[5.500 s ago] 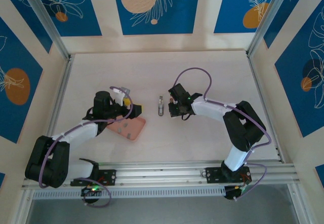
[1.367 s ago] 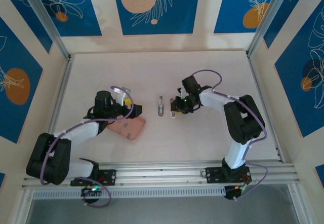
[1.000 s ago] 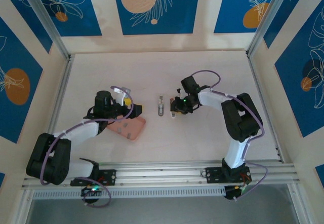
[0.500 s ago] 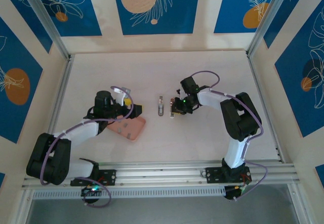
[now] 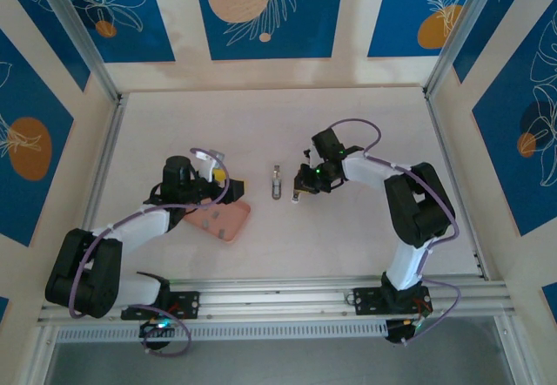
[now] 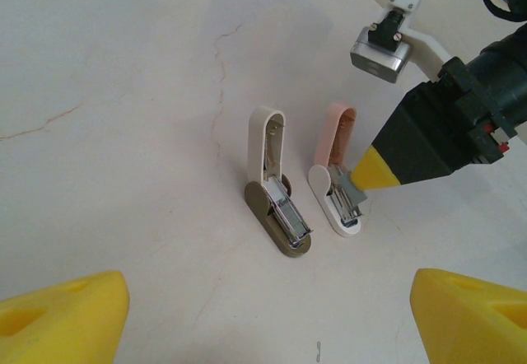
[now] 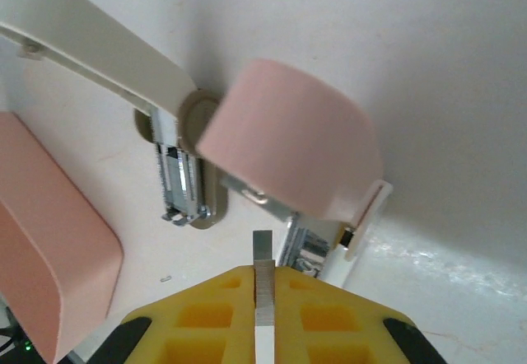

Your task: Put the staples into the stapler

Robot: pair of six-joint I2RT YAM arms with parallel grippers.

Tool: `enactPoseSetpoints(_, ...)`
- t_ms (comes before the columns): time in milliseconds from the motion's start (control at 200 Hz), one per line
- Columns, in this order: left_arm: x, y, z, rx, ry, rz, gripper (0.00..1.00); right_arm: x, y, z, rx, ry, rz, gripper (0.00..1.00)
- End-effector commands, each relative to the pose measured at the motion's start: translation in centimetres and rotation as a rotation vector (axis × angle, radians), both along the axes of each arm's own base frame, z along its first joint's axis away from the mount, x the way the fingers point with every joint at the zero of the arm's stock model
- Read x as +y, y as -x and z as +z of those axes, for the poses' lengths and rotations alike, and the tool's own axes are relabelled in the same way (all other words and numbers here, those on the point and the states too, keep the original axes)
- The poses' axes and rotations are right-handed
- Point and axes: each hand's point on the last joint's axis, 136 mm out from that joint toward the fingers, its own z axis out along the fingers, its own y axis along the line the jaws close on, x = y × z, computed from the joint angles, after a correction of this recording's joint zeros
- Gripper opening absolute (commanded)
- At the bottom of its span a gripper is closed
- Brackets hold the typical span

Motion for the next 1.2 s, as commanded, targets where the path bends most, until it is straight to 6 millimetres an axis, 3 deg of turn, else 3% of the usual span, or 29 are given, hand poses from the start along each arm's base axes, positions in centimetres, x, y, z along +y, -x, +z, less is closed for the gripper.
enactPoseSetpoints(0, -0.5, -0.1, 1.7, -0.052, 0.009, -0.015, 0.88, 0.4, 0.3, 1.5, -0.012, -0.072, 0.003, 0.12)
enactPoseSetpoints(275, -0.6, -0.2, 1.9, -0.057, 0.016, -0.017, 0.88, -1.2, 1.9, 1.9, -0.001, -0.161, -0.039, 0.12)
enactPoseSetpoints(650, -0.8, -0.1, 2.2, -0.063, 0.027, -0.025, 0.88, -4.6, 5.6, -2.1, 0.132, -0.210, -0.105, 0.12)
enactPoseSetpoints(1195, -1.0, 0.2, 2.0, -0.062, 0.023, -0.028, 0.88, -6.8, 7.1, -4.4, 0.216, -0.128, -0.167, 0.14)
